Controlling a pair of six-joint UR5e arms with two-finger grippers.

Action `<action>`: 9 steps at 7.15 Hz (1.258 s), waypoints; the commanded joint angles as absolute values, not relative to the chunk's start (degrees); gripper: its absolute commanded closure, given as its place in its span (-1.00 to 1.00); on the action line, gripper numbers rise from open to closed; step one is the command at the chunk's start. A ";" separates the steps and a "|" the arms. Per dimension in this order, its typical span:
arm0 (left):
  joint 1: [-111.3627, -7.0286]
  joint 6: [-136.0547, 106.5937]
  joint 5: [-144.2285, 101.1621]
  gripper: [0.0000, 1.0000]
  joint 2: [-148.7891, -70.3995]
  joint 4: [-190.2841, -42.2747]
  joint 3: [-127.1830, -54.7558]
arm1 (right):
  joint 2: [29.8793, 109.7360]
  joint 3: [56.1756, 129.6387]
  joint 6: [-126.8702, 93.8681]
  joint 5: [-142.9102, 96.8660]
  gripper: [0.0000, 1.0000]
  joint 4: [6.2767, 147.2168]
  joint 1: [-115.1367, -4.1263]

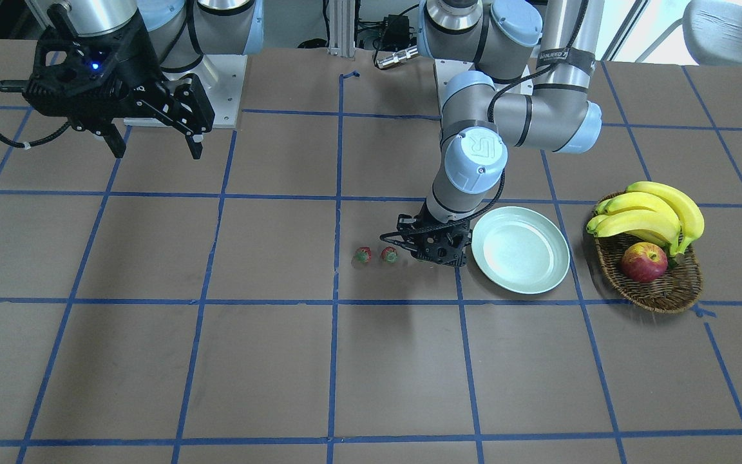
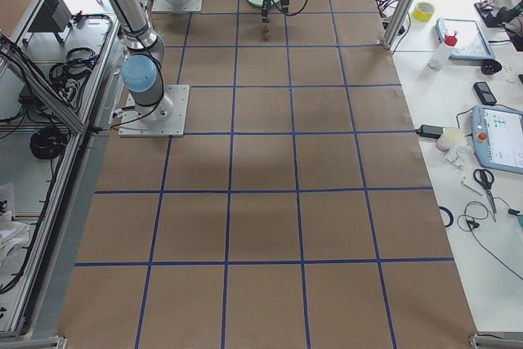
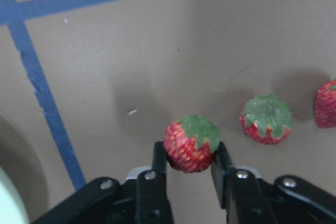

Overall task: Collect all strawberries into plate
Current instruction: 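Carry the strawberry onto the plate and open the left gripper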

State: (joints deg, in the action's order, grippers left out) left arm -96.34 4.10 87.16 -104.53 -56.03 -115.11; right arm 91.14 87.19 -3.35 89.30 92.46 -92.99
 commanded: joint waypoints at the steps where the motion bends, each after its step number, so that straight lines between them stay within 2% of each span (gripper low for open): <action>1: -90.83 6.66 95.39 1.00 -103.54 -65.80 -111.45 | 91.14 87.19 -3.34 89.30 -1.00 92.46 -92.99; 4: -76.17 17.74 97.82 1.00 -103.10 -66.18 -112.23 | 91.14 87.19 -3.34 89.30 -1.00 92.37 -92.90; 6: -73.57 17.84 97.47 1.00 -104.67 -66.09 -113.64 | 91.14 87.19 -3.43 89.21 -1.00 92.37 -92.90; 7: -73.74 16.45 96.77 -0.96 -105.03 -65.92 -114.08 | 91.14 87.19 -3.43 89.30 -1.00 92.37 -92.90; 9: -74.96 14.94 96.34 -1.00 -103.37 -66.62 -113.65 | 91.23 87.19 -3.51 89.30 -1.00 92.29 -92.90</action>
